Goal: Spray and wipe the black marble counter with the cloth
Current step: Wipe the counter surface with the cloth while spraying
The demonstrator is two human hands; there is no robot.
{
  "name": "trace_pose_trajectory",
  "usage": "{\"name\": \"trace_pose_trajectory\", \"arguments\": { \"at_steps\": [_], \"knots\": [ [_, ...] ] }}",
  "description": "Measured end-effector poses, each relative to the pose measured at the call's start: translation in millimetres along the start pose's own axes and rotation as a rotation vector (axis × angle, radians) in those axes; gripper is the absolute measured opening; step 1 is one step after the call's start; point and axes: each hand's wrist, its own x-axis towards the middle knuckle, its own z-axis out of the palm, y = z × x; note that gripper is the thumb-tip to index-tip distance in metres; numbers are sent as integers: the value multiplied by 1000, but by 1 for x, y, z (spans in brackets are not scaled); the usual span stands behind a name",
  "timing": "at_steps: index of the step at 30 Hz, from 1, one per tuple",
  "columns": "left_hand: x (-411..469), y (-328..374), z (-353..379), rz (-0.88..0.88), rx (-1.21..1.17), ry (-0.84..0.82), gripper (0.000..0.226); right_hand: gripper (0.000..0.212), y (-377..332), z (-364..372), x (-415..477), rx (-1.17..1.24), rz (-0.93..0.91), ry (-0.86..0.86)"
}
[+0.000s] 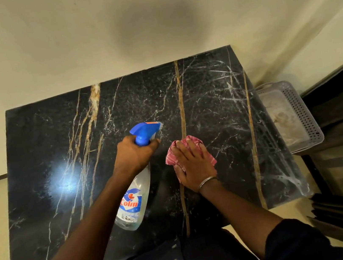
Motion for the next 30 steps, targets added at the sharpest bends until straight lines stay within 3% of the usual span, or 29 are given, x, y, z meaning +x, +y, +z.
{"name": "trace_pose_trajectory", "arguments": {
  "at_steps": [6, 11, 17, 21, 23, 26, 30],
  "knots": [
    [4, 6, -2, 24, 23, -9, 23, 63, 66, -15, -5, 6, 410, 121],
    [8, 9, -6, 17, -3, 5, 22, 64, 37, -16, 16, 86, 672, 165],
    [9, 10, -4, 6, -4, 20, 23, 68, -15, -7, 32, 51, 232, 62],
    [13, 10, -5, -3, 9, 5, 23, 67, 12, -7, 35, -22, -8, 3],
    [16, 10, -5, -4, 15, 0, 21, 67, 41, -11, 36, -34, 64, 44],
    [21, 12, -4, -2, -6, -11, 17, 64, 74, -22, 39, -7, 327, 120],
    [26, 12, -6, 10, -30, 36, 20, 65, 70, -25, 50, 1, 525, 139]
  ]
}}
